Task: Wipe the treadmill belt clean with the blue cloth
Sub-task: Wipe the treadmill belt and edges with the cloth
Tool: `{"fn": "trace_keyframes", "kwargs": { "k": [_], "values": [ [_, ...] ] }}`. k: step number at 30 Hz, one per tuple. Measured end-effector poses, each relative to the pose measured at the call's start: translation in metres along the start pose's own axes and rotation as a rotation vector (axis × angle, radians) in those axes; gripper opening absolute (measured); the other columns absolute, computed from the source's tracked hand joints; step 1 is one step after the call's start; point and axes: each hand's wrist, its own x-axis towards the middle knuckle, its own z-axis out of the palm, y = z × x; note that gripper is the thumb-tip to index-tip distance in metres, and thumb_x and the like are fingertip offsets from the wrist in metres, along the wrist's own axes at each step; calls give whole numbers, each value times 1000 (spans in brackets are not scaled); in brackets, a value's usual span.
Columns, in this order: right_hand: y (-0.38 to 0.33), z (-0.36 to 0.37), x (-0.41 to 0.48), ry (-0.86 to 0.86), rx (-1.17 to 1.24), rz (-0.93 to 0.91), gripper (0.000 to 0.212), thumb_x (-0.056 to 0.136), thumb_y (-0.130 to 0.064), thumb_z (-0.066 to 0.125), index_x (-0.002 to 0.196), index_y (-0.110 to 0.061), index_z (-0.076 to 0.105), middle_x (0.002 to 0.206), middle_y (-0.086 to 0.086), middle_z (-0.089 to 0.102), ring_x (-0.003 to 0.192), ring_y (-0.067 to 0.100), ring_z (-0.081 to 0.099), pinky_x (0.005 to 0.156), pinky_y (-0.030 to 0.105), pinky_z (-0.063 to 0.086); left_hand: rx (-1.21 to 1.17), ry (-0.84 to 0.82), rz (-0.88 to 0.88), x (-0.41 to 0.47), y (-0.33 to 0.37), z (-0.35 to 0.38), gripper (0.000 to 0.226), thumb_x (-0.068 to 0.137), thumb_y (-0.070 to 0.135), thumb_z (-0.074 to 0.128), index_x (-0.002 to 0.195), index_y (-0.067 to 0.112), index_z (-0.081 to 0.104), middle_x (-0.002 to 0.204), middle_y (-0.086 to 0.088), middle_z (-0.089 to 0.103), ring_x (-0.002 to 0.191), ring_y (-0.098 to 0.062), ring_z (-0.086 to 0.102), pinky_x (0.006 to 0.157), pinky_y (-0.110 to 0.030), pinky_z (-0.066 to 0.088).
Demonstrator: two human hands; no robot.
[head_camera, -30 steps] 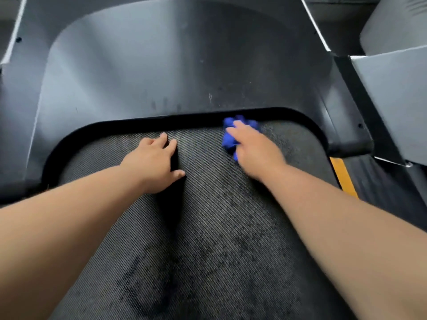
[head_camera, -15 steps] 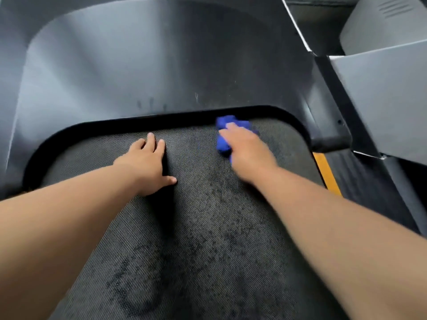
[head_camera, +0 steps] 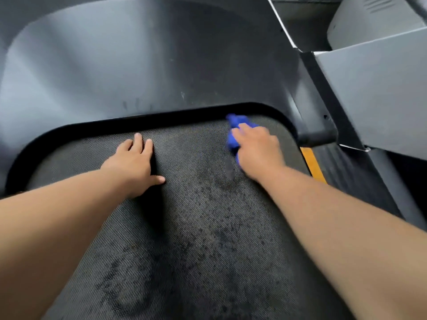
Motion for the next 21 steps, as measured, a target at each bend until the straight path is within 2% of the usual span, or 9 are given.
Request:
{"fn": "trace_keyframes", "kwargs": {
  "k": [3, 7, 9, 11, 12, 13, 15, 18, 21],
  "values": [
    [60, 0, -6, -90, -84, 213, 38, 85, -13, 48, 123, -11, 46, 123, 9, 49, 108, 35, 43, 81, 39, 40, 2, 14, -2, 0, 0, 1, 105, 80, 70, 48, 150, 16, -8, 158, -7, -13, 145, -30, -1, 114, -47, 23],
    [24, 4, 3, -101, 28, 250, 32, 84, -14, 49, 115, -8, 49, 122, 13, 49, 108, 36, 46, 87, 38, 34, 9, 9, -9, -2, 4, -3, 104, 80, 69, 50, 150, 16, -6, 158, -7, -11, 145, -30, 1, 111, -49, 26],
    [-18, 6, -3, -48, 141, 114, 29, 83, -13, 48, 111, -9, 51, 121, 11, 50, 107, 35, 47, 89, 41, 34, -9, 24, -11, -3, 3, -3, 104, 79, 67, 53, 151, 16, -3, 159, -7, -8, 145, -29, 2, 111, -48, 25],
    [-45, 9, -16, -69, 209, -159, 33, 83, -11, 47, 116, -11, 52, 126, 7, 48, 106, 32, 45, 92, 43, 38, -37, 64, -7, -4, 2, -1, 101, 79, 63, 58, 150, 16, 5, 158, -7, -2, 144, -27, 7, 111, -49, 28],
    [-43, 10, -18, -80, 207, -248, 38, 84, -12, 49, 121, -13, 51, 129, 4, 47, 106, 32, 44, 90, 44, 42, -45, 85, 4, -5, 4, 0, 97, 79, 60, 60, 149, 15, 10, 156, -8, 4, 142, -26, 12, 109, -50, 31],
    [-31, 8, -17, -65, 184, -254, 38, 83, -12, 50, 121, -14, 51, 127, 3, 47, 105, 32, 44, 86, 44, 46, -44, 98, 27, -6, 6, 0, 91, 80, 57, 61, 148, 14, 16, 154, -8, 9, 140, -26, 17, 107, -51, 34],
    [8, 8, -10, 4, 92, -69, 28, 82, -9, 47, 110, -13, 52, 116, 6, 49, 101, 35, 48, 78, 44, 48, -28, 97, 80, -8, 11, 2, 80, 86, 50, 59, 147, 15, 22, 154, -9, 13, 140, -25, 21, 108, -47, 33],
    [72, 9, -10, -75, -85, 164, 32, 88, -7, 42, 119, -6, 47, 120, 12, 47, 107, 35, 45, 81, 43, 44, -66, 77, 95, -10, 12, 5, 76, 90, 46, 55, 150, 18, 18, 159, -7, 4, 146, -23, 11, 114, -41, 25],
    [59, 11, -13, -99, 4, 237, 32, 85, -12, 46, 116, -3, 50, 121, 16, 52, 108, 35, 47, 88, 39, 39, -98, 81, 93, -10, 12, 6, 74, 91, 44, 55, 150, 19, 18, 159, -6, 3, 146, -22, 9, 112, -42, 26]
  ]
}}
